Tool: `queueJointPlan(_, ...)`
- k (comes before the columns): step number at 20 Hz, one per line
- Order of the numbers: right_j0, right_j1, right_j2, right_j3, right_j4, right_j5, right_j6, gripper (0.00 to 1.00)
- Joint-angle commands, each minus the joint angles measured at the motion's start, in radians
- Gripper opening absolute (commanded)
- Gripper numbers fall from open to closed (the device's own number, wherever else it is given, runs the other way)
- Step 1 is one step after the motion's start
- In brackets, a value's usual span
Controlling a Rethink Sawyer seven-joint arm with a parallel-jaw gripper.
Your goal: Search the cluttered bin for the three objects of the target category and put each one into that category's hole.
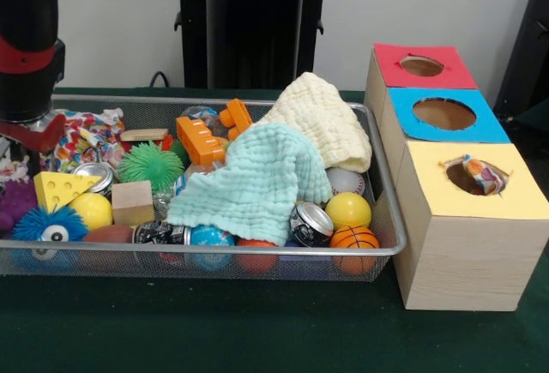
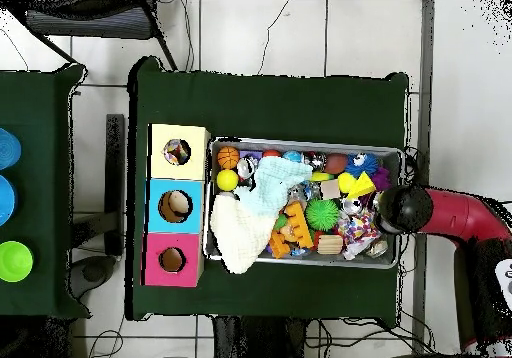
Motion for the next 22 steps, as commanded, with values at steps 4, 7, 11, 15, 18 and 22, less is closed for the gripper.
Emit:
queueJointPlan(4, -0.028, -0.023, 0.039, 0.036, 0.032, -0.008, -0.068, 0.00)
queueJointPlan(7, -0.049, -0.078, 0.069, 0.086, 0.083, 0.019, -0.084, 0.00)
queueJointPlan(11, -0.081, -0.145, 0.132, 0.156, 0.169, 0.018, -0.091, 0.00)
queueJointPlan(15, -0.053, -0.223, 0.138, 0.193, 0.202, 0.034, -0.085, 0.00)
queueJointPlan(18, -0.026, -0.269, 0.126, 0.221, 0.217, 0.041, -0.069, 0.00)
queueJointPlan(22, 0.006, -0.292, 0.120, 0.233, 0.242, 0.034, -0.038, 0.00)
